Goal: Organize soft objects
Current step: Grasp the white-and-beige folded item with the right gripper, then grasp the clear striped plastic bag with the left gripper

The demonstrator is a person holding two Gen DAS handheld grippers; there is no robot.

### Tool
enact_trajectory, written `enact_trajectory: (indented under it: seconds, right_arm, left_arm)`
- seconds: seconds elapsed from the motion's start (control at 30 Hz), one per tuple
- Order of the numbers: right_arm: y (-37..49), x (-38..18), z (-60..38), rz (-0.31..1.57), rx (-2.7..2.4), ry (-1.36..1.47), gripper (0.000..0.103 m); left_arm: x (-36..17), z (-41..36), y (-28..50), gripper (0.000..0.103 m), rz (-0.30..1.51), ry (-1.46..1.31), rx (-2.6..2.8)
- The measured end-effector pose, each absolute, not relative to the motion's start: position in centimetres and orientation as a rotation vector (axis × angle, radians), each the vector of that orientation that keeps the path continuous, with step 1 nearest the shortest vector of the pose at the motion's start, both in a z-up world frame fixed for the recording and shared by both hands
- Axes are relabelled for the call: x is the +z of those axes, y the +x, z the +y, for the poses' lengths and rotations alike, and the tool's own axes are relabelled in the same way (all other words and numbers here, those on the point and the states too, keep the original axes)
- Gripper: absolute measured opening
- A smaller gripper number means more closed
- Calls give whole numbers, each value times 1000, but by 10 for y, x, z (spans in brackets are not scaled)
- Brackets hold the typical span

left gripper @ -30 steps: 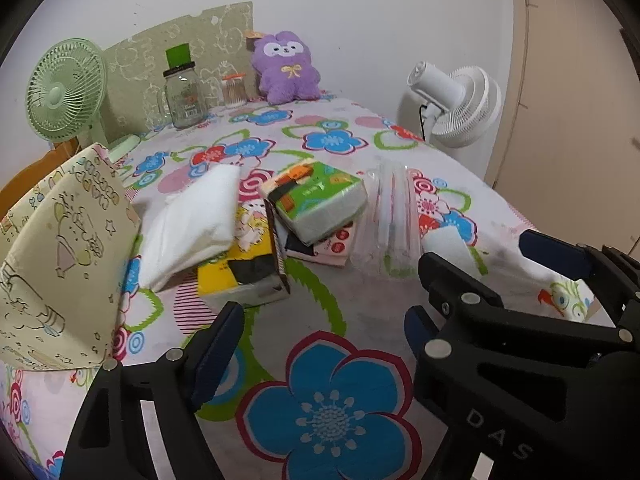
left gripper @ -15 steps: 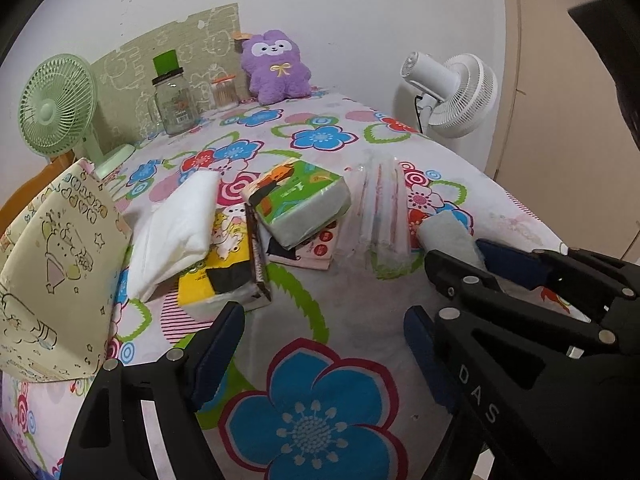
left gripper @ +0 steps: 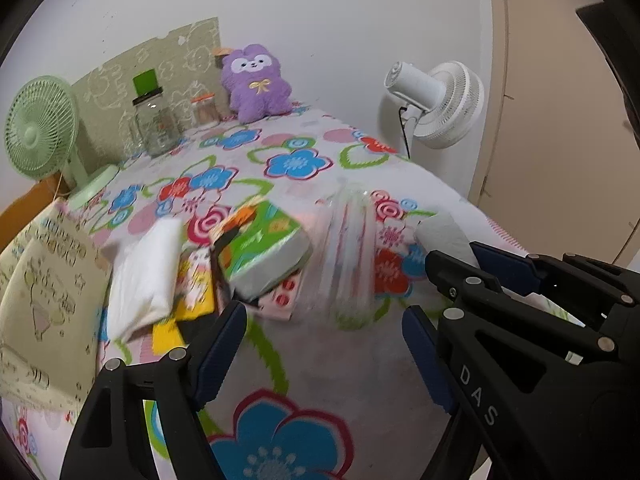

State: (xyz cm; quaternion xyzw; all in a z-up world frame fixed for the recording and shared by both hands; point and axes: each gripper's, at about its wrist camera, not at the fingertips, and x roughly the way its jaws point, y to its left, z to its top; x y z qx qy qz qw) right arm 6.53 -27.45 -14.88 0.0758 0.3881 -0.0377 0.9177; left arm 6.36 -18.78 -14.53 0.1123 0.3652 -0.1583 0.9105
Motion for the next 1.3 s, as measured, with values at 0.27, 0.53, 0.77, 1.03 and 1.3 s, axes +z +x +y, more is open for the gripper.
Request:
enact_trajectory:
  seconds: [0.27,0.53,0.77,1.03,1.3]
  right_arm:
    - [78,-147,-291,784,-101,178,27]
    - [91,-153,-298,803,-90,208,27]
    - [94,-157,-297,813,-73,224,27]
    - [93,-150,-291,808,-62,223,28]
    - [85,-137,-283,787,-70,206,28]
  left_arm:
    - [-145,-200,82,82,763,222,-316]
    - [-152,-203,99,61,808,214,-288]
    - [-151,-201,101,39,806,215,-280]
    - [-147,-193,99,24,818,183,-302]
    - [-134,-185,89,22,785,166,-323]
